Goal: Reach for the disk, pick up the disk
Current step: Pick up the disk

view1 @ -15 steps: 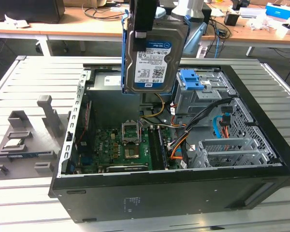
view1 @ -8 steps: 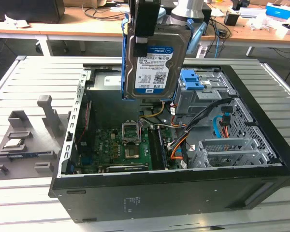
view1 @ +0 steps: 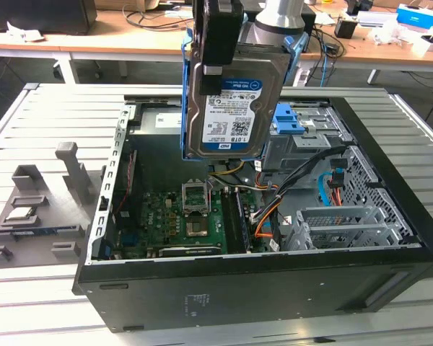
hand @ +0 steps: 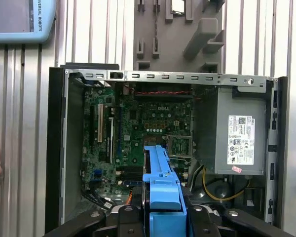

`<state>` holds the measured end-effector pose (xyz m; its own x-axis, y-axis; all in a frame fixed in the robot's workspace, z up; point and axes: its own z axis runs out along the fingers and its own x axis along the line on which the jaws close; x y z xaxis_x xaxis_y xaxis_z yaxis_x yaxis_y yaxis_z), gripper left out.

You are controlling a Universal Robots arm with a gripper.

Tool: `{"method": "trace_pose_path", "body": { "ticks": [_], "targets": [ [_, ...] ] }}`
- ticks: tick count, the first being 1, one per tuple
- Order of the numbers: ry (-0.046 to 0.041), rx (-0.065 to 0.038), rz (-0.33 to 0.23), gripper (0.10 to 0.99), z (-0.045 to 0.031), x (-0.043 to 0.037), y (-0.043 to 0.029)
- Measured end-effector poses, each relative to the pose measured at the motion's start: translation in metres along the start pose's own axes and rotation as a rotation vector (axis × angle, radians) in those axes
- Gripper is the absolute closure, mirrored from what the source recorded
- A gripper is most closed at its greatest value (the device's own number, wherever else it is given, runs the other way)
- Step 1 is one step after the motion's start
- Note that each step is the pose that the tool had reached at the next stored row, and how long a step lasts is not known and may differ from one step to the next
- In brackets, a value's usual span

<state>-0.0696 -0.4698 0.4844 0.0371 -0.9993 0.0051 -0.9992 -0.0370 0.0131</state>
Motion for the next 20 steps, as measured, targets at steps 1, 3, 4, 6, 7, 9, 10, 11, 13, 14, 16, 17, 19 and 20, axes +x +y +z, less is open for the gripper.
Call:
{"method": "trace_pose_path", "body": {
  "ticks": [1, 3, 4, 6, 7, 9, 10, 11, 13, 14, 16, 17, 19, 20],
  "targets": [
    [-0.0001, 0.0, 0.0, 0.714, 0.0001, 0.0028, 0.0001],
    [-0.0001, 0.0, 0.0, 0.714, 0.0002, 0.0067, 0.0002],
    [0.0, 0.0, 0.0, 0.714, 0.0002, 0.0082, 0.0003],
    [0.0, 0.0, 0.0, 0.714, 0.0003, 0.0141, 0.0005],
    [0.0, 0.0, 0.0, 0.714, 0.0004, 0.0163, 0.0006],
    [0.0001, 0.0, 0.0, 0.714, 0.0004, 0.0194, 0.0007],
    [0.0, 0.0, 0.0, 0.714, 0.0005, 0.0207, 0.0008],
    [0.0001, 0.0, 0.0, 0.714, 0.0005, 0.0225, 0.0008],
    [0.0001, 0.0, 0.0, 0.714, 0.0006, 0.027, 0.001],
    [0.0001, 0.0, 0.0, 0.714, 0.0007, 0.03, 0.0011],
    [0.0001, 0.0, 0.0, 0.714, 0.0008, 0.0369, 0.0013],
    [0.0001, 0.0, 0.0, 0.714, 0.001, 0.0407, 0.0015],
    [0.0001, 0.0, 0.0, 0.714, 0.0011, 0.0468, 0.0017],
    [0.0002, 0.0, 0.0, 0.714, 0.0012, 0.0506, 0.0018]
  ]
}}
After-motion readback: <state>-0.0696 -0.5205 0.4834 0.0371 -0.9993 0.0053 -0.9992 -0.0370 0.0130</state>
